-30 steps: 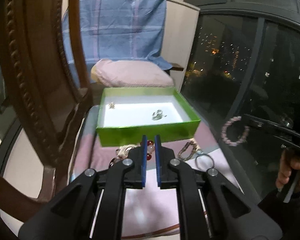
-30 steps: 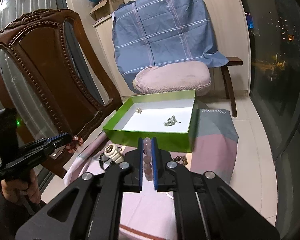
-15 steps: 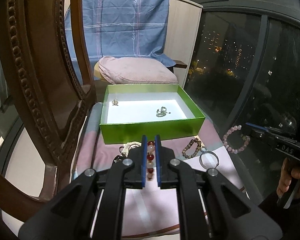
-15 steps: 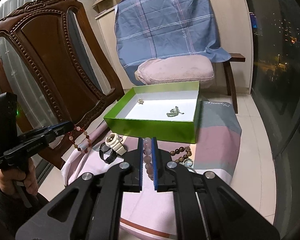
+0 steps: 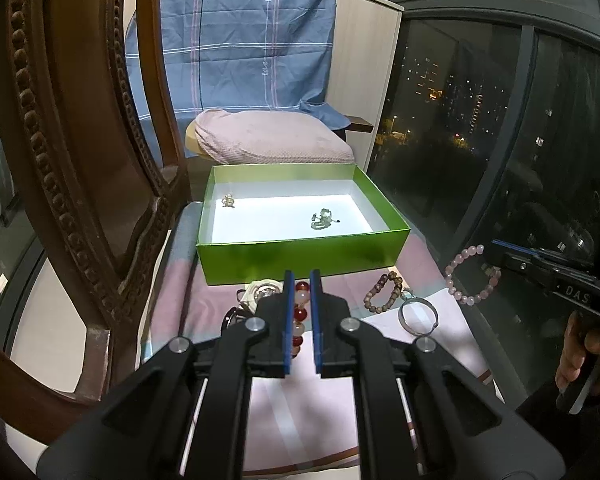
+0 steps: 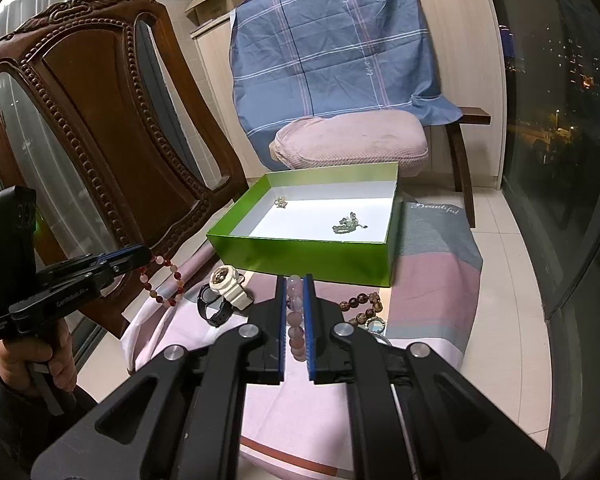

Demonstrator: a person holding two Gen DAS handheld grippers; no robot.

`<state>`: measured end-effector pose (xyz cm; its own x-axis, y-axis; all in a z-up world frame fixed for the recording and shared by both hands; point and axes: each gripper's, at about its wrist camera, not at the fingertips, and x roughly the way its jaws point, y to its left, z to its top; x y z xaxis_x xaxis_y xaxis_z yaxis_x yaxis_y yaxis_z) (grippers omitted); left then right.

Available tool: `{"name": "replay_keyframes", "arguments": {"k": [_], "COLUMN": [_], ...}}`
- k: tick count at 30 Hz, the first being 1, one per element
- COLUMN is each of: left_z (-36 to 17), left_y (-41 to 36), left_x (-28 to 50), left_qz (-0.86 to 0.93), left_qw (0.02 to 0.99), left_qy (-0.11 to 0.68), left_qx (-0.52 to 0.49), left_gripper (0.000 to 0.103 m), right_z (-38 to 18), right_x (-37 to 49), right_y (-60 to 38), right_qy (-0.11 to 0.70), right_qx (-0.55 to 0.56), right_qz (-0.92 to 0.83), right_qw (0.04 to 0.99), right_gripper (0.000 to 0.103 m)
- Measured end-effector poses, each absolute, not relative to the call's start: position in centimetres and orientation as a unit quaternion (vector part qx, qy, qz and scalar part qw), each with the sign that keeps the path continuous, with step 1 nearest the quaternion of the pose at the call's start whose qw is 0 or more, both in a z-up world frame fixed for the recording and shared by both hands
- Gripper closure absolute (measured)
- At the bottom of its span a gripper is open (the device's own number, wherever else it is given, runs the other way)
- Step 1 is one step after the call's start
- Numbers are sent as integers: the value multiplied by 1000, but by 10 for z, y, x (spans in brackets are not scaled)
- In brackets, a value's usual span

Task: Organize jewelry
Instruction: 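Carry both bead bracelets up and over the green box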

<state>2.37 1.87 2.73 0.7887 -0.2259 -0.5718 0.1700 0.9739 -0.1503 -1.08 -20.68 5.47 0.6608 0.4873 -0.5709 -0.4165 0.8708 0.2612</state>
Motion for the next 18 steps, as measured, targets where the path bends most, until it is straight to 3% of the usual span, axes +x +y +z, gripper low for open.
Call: {"name": "replay_keyframes", "arguments": {"k": [18], "left_z": [18], "left_y": [15], "left_x": [29], "left_qz": [-106], "left_qw": [941], "left_qy": [318], "left_qx": [-43], "left_gripper": [95], "right_z": [52], "right_x": [-8], "right_y": [-204], "right_qy": [331], "right_qx": [53], "right_qz": [248], "right_qw": [909], "right_gripper": [95]}}
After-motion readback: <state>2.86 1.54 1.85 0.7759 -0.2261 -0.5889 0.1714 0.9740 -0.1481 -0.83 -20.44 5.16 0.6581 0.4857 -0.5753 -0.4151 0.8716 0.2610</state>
